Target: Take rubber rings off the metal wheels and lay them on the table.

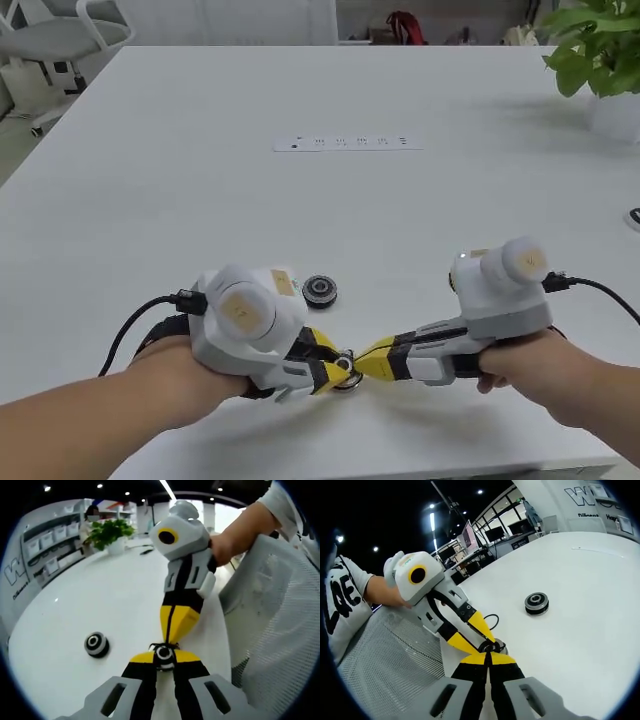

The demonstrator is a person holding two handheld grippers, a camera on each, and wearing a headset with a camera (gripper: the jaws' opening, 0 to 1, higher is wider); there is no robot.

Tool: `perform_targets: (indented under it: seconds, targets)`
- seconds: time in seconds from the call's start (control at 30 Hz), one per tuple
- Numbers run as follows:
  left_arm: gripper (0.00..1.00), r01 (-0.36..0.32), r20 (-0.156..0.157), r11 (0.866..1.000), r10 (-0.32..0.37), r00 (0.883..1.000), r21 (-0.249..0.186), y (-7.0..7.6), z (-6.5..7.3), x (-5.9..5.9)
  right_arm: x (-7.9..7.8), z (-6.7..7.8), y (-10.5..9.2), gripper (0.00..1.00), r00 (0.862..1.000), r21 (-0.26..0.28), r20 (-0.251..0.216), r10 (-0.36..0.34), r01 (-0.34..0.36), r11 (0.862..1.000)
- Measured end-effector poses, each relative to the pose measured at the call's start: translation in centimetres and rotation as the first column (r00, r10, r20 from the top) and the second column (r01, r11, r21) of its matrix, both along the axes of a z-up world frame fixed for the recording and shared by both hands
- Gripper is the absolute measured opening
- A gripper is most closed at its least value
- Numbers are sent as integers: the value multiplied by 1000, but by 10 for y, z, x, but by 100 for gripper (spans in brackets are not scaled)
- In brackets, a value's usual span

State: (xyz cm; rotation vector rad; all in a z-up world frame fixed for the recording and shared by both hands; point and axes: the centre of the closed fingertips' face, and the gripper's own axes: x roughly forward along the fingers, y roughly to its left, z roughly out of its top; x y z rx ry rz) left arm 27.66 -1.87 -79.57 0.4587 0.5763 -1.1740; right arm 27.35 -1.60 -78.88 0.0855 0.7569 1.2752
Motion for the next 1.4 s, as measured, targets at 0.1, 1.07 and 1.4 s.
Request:
perform_targets:
  seconds: [0.1,1.07,1.4]
  targets:
    - [11,-2,0,1000,2,1000,-2,0,0,0,-2,4,5,0,1000,19,-1,14,-14,1000]
    - [19,19,-51,998,-22,998,-58,-2,2,-4,3,1,0,0,999,6,32,11,-11,1000]
    - [24,30,-44,997,-33,998,-72,1,12,-8,6,3,-2,0,1000,19,24,-7,7,1000]
